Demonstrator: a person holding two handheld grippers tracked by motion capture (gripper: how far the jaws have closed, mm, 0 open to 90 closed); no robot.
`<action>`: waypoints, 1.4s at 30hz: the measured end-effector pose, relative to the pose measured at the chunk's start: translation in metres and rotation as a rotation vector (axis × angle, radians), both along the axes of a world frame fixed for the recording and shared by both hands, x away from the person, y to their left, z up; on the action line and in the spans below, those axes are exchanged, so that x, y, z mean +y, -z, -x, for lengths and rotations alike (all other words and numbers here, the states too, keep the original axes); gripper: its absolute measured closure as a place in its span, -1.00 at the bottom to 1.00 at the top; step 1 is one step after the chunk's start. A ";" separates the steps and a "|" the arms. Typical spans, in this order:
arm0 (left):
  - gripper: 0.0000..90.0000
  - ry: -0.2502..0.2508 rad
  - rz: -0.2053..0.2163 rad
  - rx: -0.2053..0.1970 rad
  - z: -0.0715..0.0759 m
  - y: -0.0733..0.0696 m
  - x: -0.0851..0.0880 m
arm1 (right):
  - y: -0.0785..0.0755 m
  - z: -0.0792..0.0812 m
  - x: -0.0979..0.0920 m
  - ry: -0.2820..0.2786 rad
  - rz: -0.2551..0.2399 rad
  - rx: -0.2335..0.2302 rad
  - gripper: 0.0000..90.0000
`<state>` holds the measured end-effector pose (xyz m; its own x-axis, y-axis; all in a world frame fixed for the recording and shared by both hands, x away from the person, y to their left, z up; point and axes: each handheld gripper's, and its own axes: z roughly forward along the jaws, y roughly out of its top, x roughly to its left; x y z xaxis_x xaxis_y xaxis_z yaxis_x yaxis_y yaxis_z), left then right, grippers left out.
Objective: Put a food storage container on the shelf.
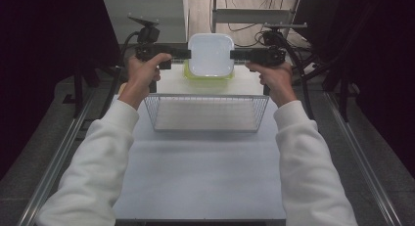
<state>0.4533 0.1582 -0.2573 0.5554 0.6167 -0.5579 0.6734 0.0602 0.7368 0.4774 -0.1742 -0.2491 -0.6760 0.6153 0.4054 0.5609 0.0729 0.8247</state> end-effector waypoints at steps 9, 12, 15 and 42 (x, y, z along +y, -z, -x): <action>0.78 -0.009 0.000 0.035 -0.007 0.005 0.000 | 0.006 -0.008 0.000 0.003 -0.009 0.043 0.65; 0.77 -0.011 0.015 0.053 -0.010 0.006 0.001 | 0.006 -0.010 -0.001 -0.003 -0.022 0.058 0.65; 0.77 -0.006 0.034 0.084 -0.014 0.007 0.003 | 0.006 -0.014 -0.002 -0.007 -0.035 0.081 0.65; 0.78 -0.034 0.201 0.224 -0.053 0.024 0.017 | 0.020 -0.058 -0.005 0.028 -0.178 0.323 0.53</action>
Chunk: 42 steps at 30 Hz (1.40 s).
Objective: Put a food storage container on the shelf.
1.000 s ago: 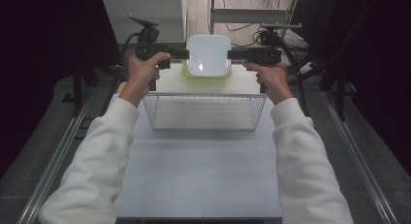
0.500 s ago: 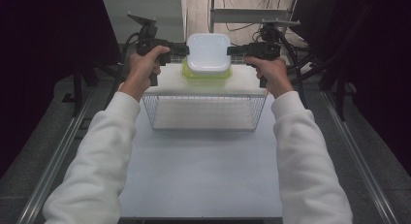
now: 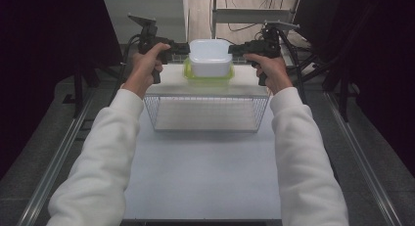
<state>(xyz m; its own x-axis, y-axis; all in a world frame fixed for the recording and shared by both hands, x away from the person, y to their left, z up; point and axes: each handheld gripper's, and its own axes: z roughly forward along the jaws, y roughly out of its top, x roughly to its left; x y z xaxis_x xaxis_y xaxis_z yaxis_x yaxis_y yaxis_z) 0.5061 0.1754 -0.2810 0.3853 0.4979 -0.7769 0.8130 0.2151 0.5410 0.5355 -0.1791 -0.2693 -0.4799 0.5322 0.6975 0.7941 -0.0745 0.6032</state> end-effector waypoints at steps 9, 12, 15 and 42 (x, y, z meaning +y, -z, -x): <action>0.64 0.011 0.020 0.005 0.001 0.005 -0.002 | 0.003 0.000 0.000 0.002 -0.016 -0.009 0.46; 0.53 0.002 0.016 0.007 0.002 0.005 -0.003 | 0.003 0.002 -0.001 0.003 -0.039 -0.026 0.37; 0.42 -0.013 -0.007 -0.018 0.005 0.003 -0.002 | -0.001 0.006 -0.006 0.022 -0.027 -0.069 0.23; -0.34 0.054 -0.269 -0.297 0.167 0.062 0.035 | 0.034 0.154 -0.077 -0.062 0.267 -0.424 -0.26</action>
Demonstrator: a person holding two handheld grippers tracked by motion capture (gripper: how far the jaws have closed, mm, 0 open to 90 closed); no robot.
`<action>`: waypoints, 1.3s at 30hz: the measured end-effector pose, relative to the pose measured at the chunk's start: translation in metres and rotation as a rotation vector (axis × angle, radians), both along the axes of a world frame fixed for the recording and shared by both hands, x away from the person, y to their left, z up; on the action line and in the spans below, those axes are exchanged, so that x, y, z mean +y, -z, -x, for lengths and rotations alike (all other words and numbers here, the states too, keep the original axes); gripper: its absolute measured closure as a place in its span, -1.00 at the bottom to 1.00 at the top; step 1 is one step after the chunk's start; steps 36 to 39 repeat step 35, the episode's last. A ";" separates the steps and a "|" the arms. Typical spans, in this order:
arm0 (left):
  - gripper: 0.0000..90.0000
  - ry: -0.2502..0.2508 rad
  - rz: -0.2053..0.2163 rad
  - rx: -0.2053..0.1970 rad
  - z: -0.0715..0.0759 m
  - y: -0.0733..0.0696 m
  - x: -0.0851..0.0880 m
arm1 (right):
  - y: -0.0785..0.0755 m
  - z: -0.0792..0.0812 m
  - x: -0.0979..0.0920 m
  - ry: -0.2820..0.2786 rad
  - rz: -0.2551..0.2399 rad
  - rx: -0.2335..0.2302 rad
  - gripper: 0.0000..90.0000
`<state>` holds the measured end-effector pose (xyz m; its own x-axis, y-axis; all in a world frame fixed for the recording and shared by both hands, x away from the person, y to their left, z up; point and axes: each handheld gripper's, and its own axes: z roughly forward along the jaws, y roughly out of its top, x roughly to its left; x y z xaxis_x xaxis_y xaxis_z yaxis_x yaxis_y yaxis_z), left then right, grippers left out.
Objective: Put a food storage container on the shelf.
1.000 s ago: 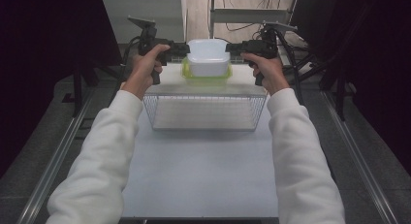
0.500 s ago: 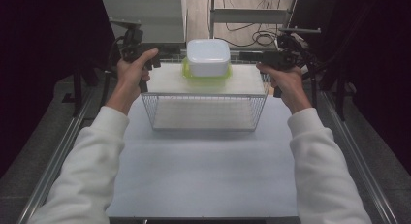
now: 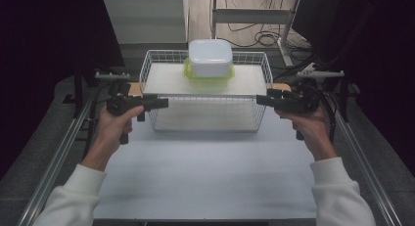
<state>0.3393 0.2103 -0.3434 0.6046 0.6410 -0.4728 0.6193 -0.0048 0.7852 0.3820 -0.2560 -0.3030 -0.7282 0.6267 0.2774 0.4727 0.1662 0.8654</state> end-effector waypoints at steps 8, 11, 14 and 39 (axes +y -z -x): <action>-0.35 -0.005 -0.039 0.019 0.033 0.057 0.002 | 0.049 0.035 -0.006 -0.007 0.057 0.013 -0.32; -0.36 0.001 -0.085 0.038 0.042 0.080 -0.002 | 0.071 0.045 -0.005 -0.001 0.074 0.026 -0.34; -0.37 0.012 -0.119 0.050 0.049 0.098 -0.005 | 0.092 0.052 -0.003 -0.003 0.092 0.048 -0.34; -0.42 0.005 -0.215 0.085 0.052 0.127 -0.014 | 0.142 0.062 -0.002 -0.011 0.161 0.088 -0.56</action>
